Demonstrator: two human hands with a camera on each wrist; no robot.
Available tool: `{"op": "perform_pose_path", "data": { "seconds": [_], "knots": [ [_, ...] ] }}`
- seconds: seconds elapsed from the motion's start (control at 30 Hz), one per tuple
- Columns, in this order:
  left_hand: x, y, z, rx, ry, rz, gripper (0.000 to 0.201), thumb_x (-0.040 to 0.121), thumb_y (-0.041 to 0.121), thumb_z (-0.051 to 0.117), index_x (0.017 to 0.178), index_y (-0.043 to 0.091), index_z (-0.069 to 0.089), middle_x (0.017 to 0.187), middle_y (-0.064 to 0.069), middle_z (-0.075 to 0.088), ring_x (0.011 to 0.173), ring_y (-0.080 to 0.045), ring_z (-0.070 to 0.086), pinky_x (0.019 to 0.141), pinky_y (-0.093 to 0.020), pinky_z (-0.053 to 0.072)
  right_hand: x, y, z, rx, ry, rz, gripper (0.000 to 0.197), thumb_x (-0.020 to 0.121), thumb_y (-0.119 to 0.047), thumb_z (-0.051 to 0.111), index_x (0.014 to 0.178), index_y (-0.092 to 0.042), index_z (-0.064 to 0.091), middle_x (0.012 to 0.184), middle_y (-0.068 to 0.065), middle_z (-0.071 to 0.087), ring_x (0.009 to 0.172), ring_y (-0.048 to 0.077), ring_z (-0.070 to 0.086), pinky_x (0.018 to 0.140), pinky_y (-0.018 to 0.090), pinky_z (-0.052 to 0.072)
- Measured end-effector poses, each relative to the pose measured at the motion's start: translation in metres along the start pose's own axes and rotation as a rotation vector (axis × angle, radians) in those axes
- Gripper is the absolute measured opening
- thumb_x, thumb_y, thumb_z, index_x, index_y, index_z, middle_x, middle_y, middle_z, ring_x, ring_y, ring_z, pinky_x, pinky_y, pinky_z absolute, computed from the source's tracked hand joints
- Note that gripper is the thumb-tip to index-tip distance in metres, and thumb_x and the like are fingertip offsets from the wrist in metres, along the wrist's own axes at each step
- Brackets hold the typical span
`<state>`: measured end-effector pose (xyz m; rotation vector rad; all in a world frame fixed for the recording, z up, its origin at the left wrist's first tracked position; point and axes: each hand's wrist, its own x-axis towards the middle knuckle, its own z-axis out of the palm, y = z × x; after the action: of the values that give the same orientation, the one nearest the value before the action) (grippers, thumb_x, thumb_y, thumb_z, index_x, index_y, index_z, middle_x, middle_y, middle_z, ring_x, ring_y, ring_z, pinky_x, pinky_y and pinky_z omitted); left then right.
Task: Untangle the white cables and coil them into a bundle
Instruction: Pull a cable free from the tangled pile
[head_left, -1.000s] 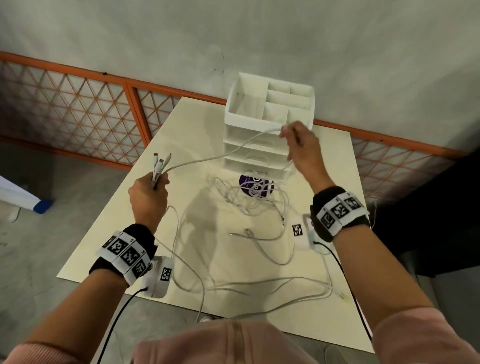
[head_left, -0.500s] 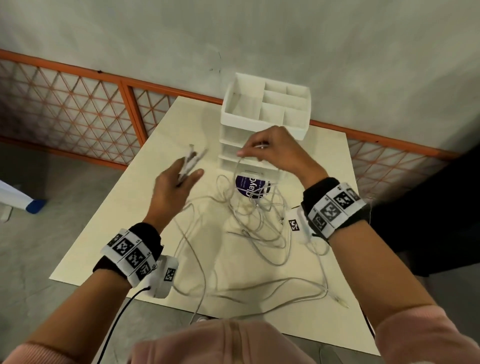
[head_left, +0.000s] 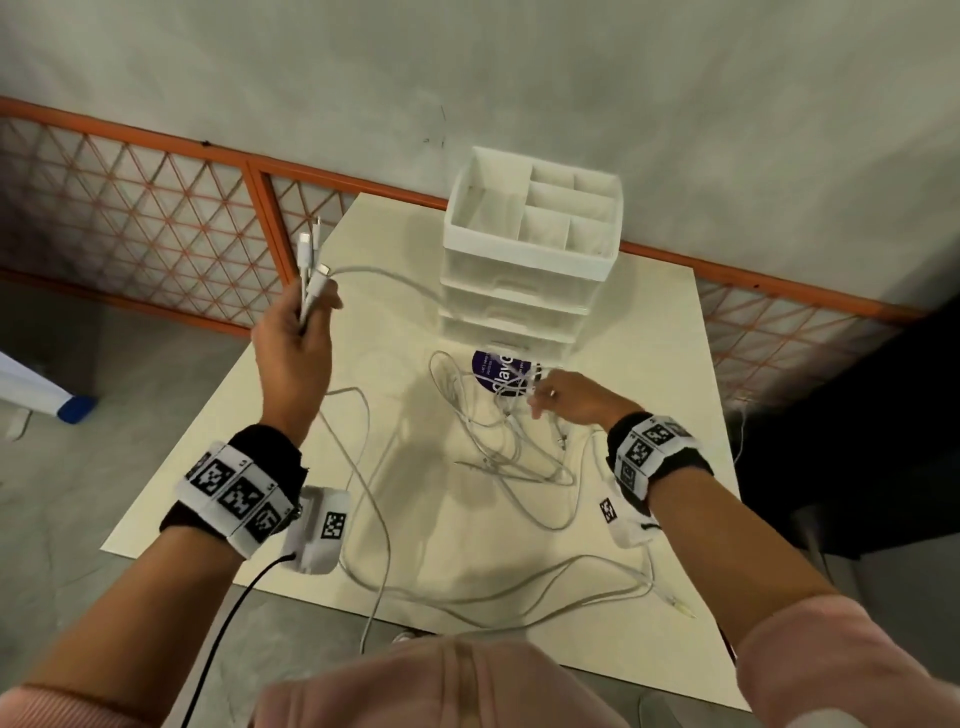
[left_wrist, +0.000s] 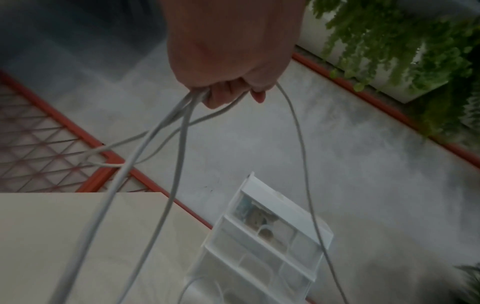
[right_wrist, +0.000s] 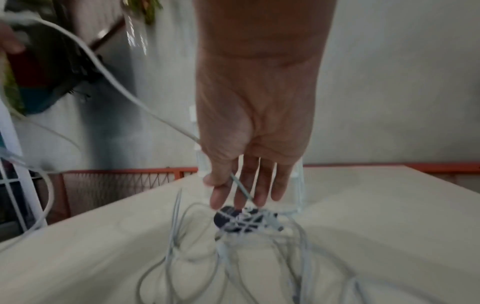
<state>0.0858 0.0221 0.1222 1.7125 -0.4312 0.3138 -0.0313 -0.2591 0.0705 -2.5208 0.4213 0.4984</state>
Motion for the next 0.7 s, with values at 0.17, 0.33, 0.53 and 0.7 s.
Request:
{"op": "perform_pose_path", "data": {
  "seconds": [0.17, 0.33, 0.53, 0.7],
  "knots": [
    [-0.008, -0.015, 0.004, 0.181, -0.205, -0.005, 0.022, 0.093, 0.021, 0.056, 0.071, 0.020, 0.059, 0.059, 0.006, 0.056, 0.047, -0.006, 0.038, 0.046, -0.017, 0.027, -0.002, -0.005, 0.001, 0.248, 0.369, -0.028, 0.031, 0.101, -0.016, 0.038, 0.093, 0.001, 0.063, 0.092, 0.014, 0.067, 0.082, 0.021, 0.059, 0.067, 0.020, 0.040],
    [-0.022, -0.024, 0.002, 0.314, -0.567, -0.070, 0.020, 0.089, 0.023, 0.063, 0.069, 0.019, 0.065, 0.067, -0.008, 0.068, 0.058, -0.019, 0.054, 0.056, -0.024, 0.039, -0.021, -0.004, -0.041, 0.218, 0.361, 0.019, 0.019, 0.092, -0.005, 0.052, 0.096, -0.003, 0.071, 0.082, 0.009, 0.064, 0.077, 0.018, 0.058, 0.056, 0.008, 0.042],
    [-0.039, -0.028, -0.004, 0.448, -1.248, -0.307, 0.020, 0.068, 0.030, 0.083, 0.061, 0.014, 0.073, 0.038, 0.009, 0.035, 0.042, -0.007, 0.028, 0.044, -0.015, 0.021, -0.060, 0.065, -0.011, -0.025, -0.210, 0.334, 0.038, 0.082, 0.011, 0.055, 0.096, -0.020, 0.072, 0.113, 0.011, 0.068, 0.094, 0.017, 0.060, 0.089, 0.031, 0.053],
    [-0.058, -0.037, 0.003, 0.592, -1.519, -0.341, 0.044, 0.066, 0.045, 0.080, 0.047, 0.014, 0.056, 0.043, 0.010, 0.028, 0.047, -0.009, 0.027, 0.049, -0.021, 0.021, -0.080, 0.082, 0.028, -0.224, -0.421, 0.554, 0.034, 0.089, -0.032, 0.049, 0.119, -0.028, 0.063, 0.133, 0.001, 0.057, 0.105, 0.024, 0.062, 0.098, 0.038, 0.047]
  ]
}}
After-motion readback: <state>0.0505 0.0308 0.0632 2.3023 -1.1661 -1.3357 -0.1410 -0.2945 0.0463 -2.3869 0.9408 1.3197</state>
